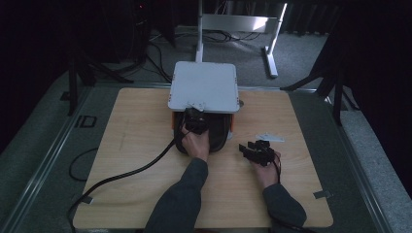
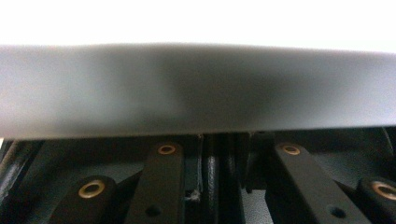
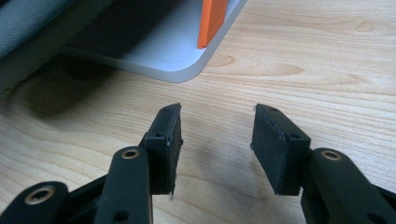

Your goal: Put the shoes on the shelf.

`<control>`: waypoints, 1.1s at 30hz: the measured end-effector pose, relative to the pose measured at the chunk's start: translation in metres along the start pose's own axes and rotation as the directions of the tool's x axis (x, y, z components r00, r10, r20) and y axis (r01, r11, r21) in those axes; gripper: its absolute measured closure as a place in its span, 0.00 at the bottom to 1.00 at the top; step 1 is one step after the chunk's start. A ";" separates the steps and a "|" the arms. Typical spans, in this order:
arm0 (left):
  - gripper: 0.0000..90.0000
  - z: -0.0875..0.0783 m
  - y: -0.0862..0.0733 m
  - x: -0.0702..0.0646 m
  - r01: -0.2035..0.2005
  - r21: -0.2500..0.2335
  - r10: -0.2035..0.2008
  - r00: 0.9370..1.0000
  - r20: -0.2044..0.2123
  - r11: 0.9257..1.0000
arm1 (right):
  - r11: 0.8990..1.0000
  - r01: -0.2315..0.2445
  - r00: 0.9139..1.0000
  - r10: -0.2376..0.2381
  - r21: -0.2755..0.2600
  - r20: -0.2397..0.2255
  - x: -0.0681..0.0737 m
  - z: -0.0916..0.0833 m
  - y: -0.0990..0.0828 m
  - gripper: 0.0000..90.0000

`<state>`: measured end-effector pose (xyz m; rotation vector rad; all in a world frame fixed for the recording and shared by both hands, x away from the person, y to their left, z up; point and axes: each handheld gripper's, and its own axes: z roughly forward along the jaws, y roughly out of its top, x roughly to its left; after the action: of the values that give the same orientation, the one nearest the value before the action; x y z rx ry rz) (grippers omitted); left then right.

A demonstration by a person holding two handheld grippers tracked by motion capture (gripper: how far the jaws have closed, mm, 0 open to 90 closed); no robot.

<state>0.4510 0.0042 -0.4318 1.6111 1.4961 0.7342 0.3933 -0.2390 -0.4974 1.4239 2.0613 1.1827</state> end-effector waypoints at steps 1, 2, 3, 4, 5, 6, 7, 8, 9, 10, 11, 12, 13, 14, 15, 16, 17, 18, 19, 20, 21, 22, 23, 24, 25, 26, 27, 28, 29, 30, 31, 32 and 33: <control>0.82 0.000 0.000 0.000 0.000 0.000 0.000 1.000 0.000 1.000 | 1.000 0.000 1.000 0.000 0.000 0.000 0.000 0.000 0.000 0.58; 0.82 0.002 -0.001 0.000 0.004 0.001 -0.004 1.000 -0.001 1.000 | 1.000 0.000 1.000 0.000 0.000 0.000 0.000 0.000 0.000 0.58; 0.82 0.003 -0.001 0.000 0.002 0.001 -0.002 1.000 -0.003 1.000 | 1.000 -0.003 1.000 0.003 0.000 0.000 0.000 0.000 0.000 0.58; 0.82 0.004 -0.002 0.000 0.002 0.002 -0.002 1.000 -0.003 1.000 | 1.000 -0.004 1.000 0.004 -0.001 0.000 -0.001 0.000 0.000 0.58; 0.82 0.005 -0.002 0.000 0.001 0.001 -0.001 1.000 -0.004 1.000 | 1.000 -0.004 1.000 0.004 0.001 -0.001 -0.001 0.000 0.000 0.58; 0.82 0.006 -0.003 0.000 0.001 0.001 -0.001 1.000 -0.006 1.000 | 1.000 -0.003 1.000 0.003 0.001 0.000 -0.001 0.000 -0.001 0.58; 0.82 0.007 -0.003 0.000 0.002 0.003 -0.002 1.000 -0.005 1.000 | 1.000 -0.002 1.000 0.002 0.002 -0.001 -0.001 0.000 -0.001 0.58; 0.82 0.007 -0.003 -0.001 -0.002 0.003 0.002 1.000 -0.008 1.000 | 1.000 -0.003 1.000 0.003 0.001 0.000 -0.001 0.000 -0.001 0.58; 0.82 0.008 -0.003 -0.001 -0.007 0.006 0.007 1.000 -0.010 1.000 | 1.000 -0.004 1.000 0.004 0.000 0.000 -0.001 0.000 -0.001 0.58; 0.82 0.008 -0.003 -0.001 -0.009 0.005 0.009 1.000 -0.011 1.000 | 1.000 -0.004 1.000 0.004 0.000 0.000 -0.001 0.000 -0.001 0.58; 0.82 0.008 -0.003 -0.002 -0.007 0.000 0.007 1.000 -0.012 1.000 | 1.000 -0.004 1.000 0.004 0.000 0.000 -0.001 0.000 -0.001 0.58; 0.82 0.008 -0.003 -0.002 -0.009 -0.004 0.009 1.000 -0.012 1.000 | 1.000 -0.004 1.000 0.004 0.000 0.000 -0.001 0.000 -0.001 0.58; 0.82 0.008 -0.003 -0.002 -0.008 -0.007 0.008 1.000 -0.011 1.000 | 1.000 -0.004 1.000 0.004 0.000 0.000 -0.001 0.000 -0.001 0.58; 0.82 0.008 -0.002 -0.002 -0.008 -0.008 0.008 1.000 -0.011 1.000 | 1.000 -0.003 1.000 0.003 -0.001 0.001 -0.001 0.000 -0.001 0.58; 0.82 0.008 -0.002 -0.002 -0.009 -0.011 0.009 1.000 -0.011 1.000 | 1.000 -0.004 1.000 0.004 -0.001 0.001 -0.001 0.000 -0.001 0.58; 0.81 0.008 -0.001 -0.001 -0.013 -0.010 0.013 1.000 -0.012 1.000 | 1.000 -0.005 1.000 0.005 -0.001 0.001 -0.001 0.000 0.000 0.58; 0.81 0.008 0.000 -0.001 -0.012 -0.010 0.012 1.000 -0.013 1.000 | 1.000 -0.005 1.000 0.005 -0.001 0.001 -0.002 0.000 0.000 0.58; 0.81 0.009 0.000 -0.001 -0.010 -0.008 0.010 1.000 -0.014 1.000 | 1.000 -0.005 1.000 0.006 -0.002 0.001 -0.002 0.000 0.000 0.58; 0.81 0.009 0.000 -0.001 -0.010 -0.007 0.010 1.000 -0.015 1.000 | 1.000 -0.008 1.000 0.008 -0.002 0.001 -0.002 -0.001 0.000 0.57; 0.81 0.010 0.000 -0.001 -0.014 -0.004 0.013 1.000 -0.015 1.000 | 1.000 -0.007 1.000 0.007 -0.003 0.001 -0.002 -0.001 -0.001 0.57; 0.81 0.010 0.000 -0.001 -0.011 -0.005 0.011 1.000 -0.015 1.000 | 1.000 -0.008 1.000 0.008 -0.003 0.001 -0.002 -0.001 -0.001 0.57; 0.81 0.011 0.000 -0.001 -0.013 -0.007 0.013 1.000 -0.015 1.000 | 1.000 -0.007 1.000 0.007 -0.002 0.001 -0.002 0.000 -0.001 0.57; 0.81 0.012 0.000 -0.001 -0.014 -0.005 0.014 1.000 -0.014 1.000 | 1.000 -0.007 1.000 0.007 -0.003 0.001 -0.002 -0.001 -0.001 0.57; 0.80 0.013 -0.001 -0.001 -0.015 -0.003 0.015 1.000 -0.012 1.000 | 1.000 -0.009 1.000 0.009 -0.003 0.001 -0.002 0.000 -0.001 0.57; 0.78 0.014 -0.001 -0.001 -0.018 -0.010 0.018 1.000 -0.010 1.000 | 1.000 -0.008 1.000 0.008 -0.003 0.001 -0.002 0.000 -0.001 0.57; 0.73 0.013 -0.002 -0.001 -0.020 -0.024 0.019 1.000 -0.014 1.000 | 1.000 -0.007 1.000 0.007 -0.003 0.001 -0.002 -0.001 -0.001 0.57; 0.72 0.012 -0.002 0.000 -0.015 -0.034 0.015 1.000 -0.006 0.999 | 1.000 -0.007 1.000 0.007 -0.003 0.001 -0.002 -0.001 -0.001 0.57; 0.67 0.011 -0.001 -0.001 -0.013 -0.049 0.013 1.000 -0.001 0.999 | 1.000 -0.007 1.000 0.007 -0.003 0.002 -0.002 -0.001 -0.001 0.57; 0.66 0.008 0.000 -0.001 -0.018 -0.058 0.018 1.000 0.002 0.998 | 1.000 -0.006 1.000 0.006 -0.003 0.003 -0.002 -0.001 -0.001 0.57; 0.63 0.007 0.002 -0.001 -0.013 -0.063 0.013 1.000 0.008 0.998 | 1.000 -0.006 1.000 0.006 -0.002 0.002 -0.002 0.000 -0.001 0.57; 0.62 0.005 0.003 0.000 -0.011 -0.067 0.012 1.000 0.006 0.998 | 1.000 -0.006 1.000 0.006 -0.001 0.002 -0.002 0.000 -0.001 0.57; 0.59 0.004 0.003 0.001 -0.010 -0.070 0.011 1.000 0.004 0.998 | 1.000 -0.004 1.000 0.004 0.001 0.003 -0.002 0.000 -0.001 0.57; 0.57 0.003 0.004 0.002 -0.010 -0.067 0.011 1.000 0.004 0.998 | 1.000 -0.005 1.000 0.005 0.001 0.002 -0.002 0.000 -0.001 0.57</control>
<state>0.4558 0.0056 -0.4303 1.5704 1.4460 0.7784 0.3933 -0.2407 -0.4982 1.4303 2.0586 1.1823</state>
